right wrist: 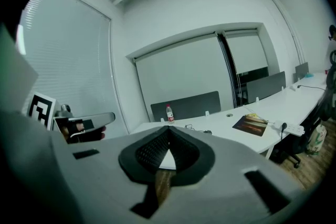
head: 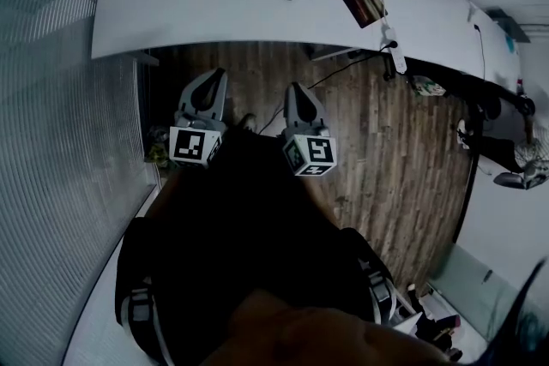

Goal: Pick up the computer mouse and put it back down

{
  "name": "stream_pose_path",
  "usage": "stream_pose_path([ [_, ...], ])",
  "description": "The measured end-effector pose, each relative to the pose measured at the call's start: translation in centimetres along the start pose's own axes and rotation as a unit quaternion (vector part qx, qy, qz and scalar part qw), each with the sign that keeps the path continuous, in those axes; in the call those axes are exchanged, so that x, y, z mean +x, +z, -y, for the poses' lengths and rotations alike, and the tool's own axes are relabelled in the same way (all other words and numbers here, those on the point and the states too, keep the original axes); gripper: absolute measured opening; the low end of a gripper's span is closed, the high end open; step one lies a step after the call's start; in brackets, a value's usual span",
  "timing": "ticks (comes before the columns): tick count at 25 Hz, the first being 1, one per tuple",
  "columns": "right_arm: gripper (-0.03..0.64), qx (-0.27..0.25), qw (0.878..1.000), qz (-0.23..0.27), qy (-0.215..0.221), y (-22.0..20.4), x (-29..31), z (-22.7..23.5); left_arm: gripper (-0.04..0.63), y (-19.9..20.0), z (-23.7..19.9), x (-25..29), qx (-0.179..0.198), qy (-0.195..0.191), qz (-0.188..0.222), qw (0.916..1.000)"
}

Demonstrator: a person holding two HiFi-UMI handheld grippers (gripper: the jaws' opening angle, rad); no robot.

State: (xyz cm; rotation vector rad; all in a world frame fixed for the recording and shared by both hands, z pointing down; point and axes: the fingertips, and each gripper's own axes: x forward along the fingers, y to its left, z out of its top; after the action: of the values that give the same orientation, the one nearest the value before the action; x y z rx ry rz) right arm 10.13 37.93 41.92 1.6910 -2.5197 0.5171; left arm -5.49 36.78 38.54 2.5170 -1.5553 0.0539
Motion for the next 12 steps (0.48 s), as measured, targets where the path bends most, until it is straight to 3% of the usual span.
stream_pose_path([
  [12, 0.0, -0.016, 0.999, -0.018, 0.028, -1.2, -1.0, 6.6, 0.012, -0.4, 4.1, 2.8, 0.009, 0.051, 0.015, 0.9985],
])
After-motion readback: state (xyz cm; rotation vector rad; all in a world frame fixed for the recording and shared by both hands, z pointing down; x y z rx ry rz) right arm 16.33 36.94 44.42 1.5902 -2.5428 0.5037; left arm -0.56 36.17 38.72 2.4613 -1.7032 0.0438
